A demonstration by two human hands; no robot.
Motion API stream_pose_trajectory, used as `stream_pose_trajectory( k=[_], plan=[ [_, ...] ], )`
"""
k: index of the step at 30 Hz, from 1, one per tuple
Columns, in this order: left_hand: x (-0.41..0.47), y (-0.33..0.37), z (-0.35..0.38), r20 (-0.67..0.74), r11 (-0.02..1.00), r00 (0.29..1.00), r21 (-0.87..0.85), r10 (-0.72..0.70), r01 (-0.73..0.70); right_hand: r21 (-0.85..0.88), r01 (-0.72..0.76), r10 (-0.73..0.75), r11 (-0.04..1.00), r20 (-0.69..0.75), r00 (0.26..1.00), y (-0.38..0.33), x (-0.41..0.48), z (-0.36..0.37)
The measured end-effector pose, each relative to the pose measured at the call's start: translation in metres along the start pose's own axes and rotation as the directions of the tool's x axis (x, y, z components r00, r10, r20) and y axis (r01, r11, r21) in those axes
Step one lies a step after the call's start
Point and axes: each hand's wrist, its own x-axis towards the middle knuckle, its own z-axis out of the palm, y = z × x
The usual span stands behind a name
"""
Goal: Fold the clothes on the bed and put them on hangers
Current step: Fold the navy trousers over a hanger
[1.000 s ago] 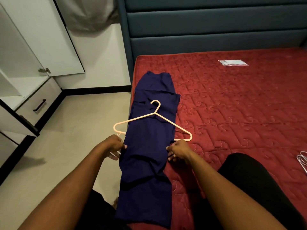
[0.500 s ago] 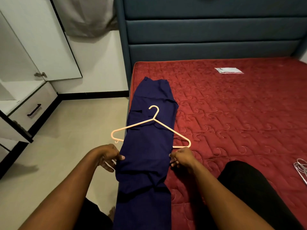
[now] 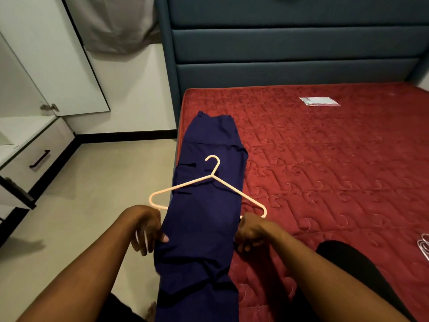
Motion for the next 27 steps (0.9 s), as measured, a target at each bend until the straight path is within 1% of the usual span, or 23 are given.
stream_pose_trajectory(
  k=[2, 3, 4, 5, 6, 7, 8, 9, 10, 11, 12, 14, 16, 17, 18, 19, 20, 21, 22, 23, 25, 26, 27],
  plan=[
    [0.000, 0.011, -0.012, -0.094, 0.999, 0.995, 0.046, -0.015, 0.019, -0.025, -0.009, 0.010, 1.000, 0.057, 0.998, -0.003, 0.001, -0.015],
    [0.000, 0.020, -0.019, -0.172, 0.999, 0.985, 0.034, 0.016, -0.011, 0.015, 0.005, -0.005, 1.000, 0.032, 0.999, -0.005, 0.003, -0.028],
    [-0.001, 0.030, -0.026, -0.272, 0.996, 0.959, 0.021, 0.084, -0.081, 0.105, 0.034, -0.031, 0.994, -0.034, 0.999, -0.008, 0.006, -0.042],
    [0.002, 0.043, -0.037, -0.388, 0.982, 0.903, 0.042, 0.187, -0.185, 0.219, 0.084, -0.056, 0.972, -0.130, 0.990, -0.012, 0.011, -0.059],
    [0.007, 0.056, -0.046, -0.496, 0.950, 0.813, 0.104, 0.306, -0.295, 0.310, 0.131, -0.056, 0.942, -0.239, 0.969, -0.015, 0.017, -0.075],
    [0.014, 0.072, -0.057, -0.581, 0.903, 0.697, 0.188, 0.420, -0.387, 0.361, 0.175, -0.041, 0.916, -0.349, 0.936, -0.018, 0.027, -0.092],
    [0.022, 0.089, -0.065, -0.649, 0.848, 0.565, 0.268, 0.510, -0.457, 0.381, 0.207, -0.018, 0.901, -0.445, 0.895, -0.021, 0.039, -0.109],
    [0.031, 0.104, -0.073, -0.699, 0.802, 0.447, 0.318, 0.558, -0.505, 0.382, 0.232, 0.005, 0.895, -0.527, 0.850, -0.023, 0.053, -0.122],
    [0.044, 0.120, -0.084, -0.728, 0.763, 0.356, 0.346, 0.585, -0.546, 0.383, 0.237, 0.042, 0.893, -0.595, 0.803, -0.025, 0.070, -0.138],
    [0.056, 0.134, -0.094, -0.744, 0.739, 0.305, 0.357, 0.595, -0.571, 0.396, 0.218, 0.093, 0.892, -0.633, 0.768, -0.025, 0.088, -0.150],
    [0.070, 0.149, -0.107, -0.738, 0.723, 0.288, 0.370, 0.610, -0.583, 0.405, 0.194, 0.140, 0.894, -0.661, 0.737, -0.023, 0.113, -0.163],
    [0.099, 0.171, -0.127, -0.677, 0.705, 0.311, 0.438, 0.667, -0.558, 0.427, 0.134, 0.224, 0.894, -0.686, 0.692, -0.020, 0.151, -0.176],
    [0.135, 0.187, -0.149, -0.605, 0.718, 0.402, 0.486, 0.688, -0.498, 0.408, 0.148, 0.214, 0.901, -0.715, 0.665, -0.026, 0.162, -0.180],
    [0.151, 0.192, -0.158, -0.578, 0.742, 0.466, 0.489, 0.670, -0.460, 0.391, 0.161, 0.195, 0.906, -0.724, 0.662, -0.025, 0.168, -0.182],
    [0.164, 0.195, -0.164, -0.558, 0.771, 0.532, 0.483, 0.637, -0.416, 0.394, 0.159, 0.195, 0.905, -0.718, 0.669, -0.020, 0.174, -0.184],
    [0.173, 0.196, -0.168, -0.540, 0.794, 0.588, 0.482, 0.602, -0.371, 0.424, 0.159, 0.206, 0.891, -0.691, 0.693, -0.013, 0.178, -0.186],
    [0.180, 0.198, -0.171, -0.520, 0.810, 0.635, 0.480, 0.572, -0.336, 0.473, 0.156, 0.218, 0.867, -0.642, 0.735, -0.004, 0.184, -0.190],
    [0.184, 0.200, -0.173, -0.519, 0.819, 0.653, 0.486, 0.552, -0.305, 0.522, 0.149, 0.231, 0.840, -0.593, 0.772, 0.002, 0.185, -0.193],
    [0.184, 0.203, -0.173, -0.527, 0.822, 0.655, 0.493, 0.542, -0.285, 0.542, 0.118, 0.249, 0.832, -0.554, 0.794, 0.005, 0.185, -0.198],
    [0.184, 0.208, -0.172, -0.535, 0.824, 0.653, 0.498, 0.537, -0.270, 0.522, 0.093, 0.256, 0.848, -0.556, 0.791, 0.006, 0.185, -0.201],
    [0.180, 0.217, -0.169, -0.548, 0.816, 0.633, 0.518, 0.546, -0.255, 0.377, 0.069, 0.207, 0.923, -0.643, 0.737, 0.003, 0.183, -0.206],
    [0.181, 0.219, -0.167, -0.547, 0.803, 0.621, 0.542, 0.562, -0.248, 0.327, 0.071, 0.173, 0.942, -0.659, 0.732, 0.001, 0.184, -0.208],
    [0.183, 0.218, -0.166, -0.537, 0.787, 0.618, 0.570, 0.574, -0.236, 0.293, 0.063, 0.148, 0.954, -0.645, 0.750, -0.001, 0.184, -0.211]
  ],
)
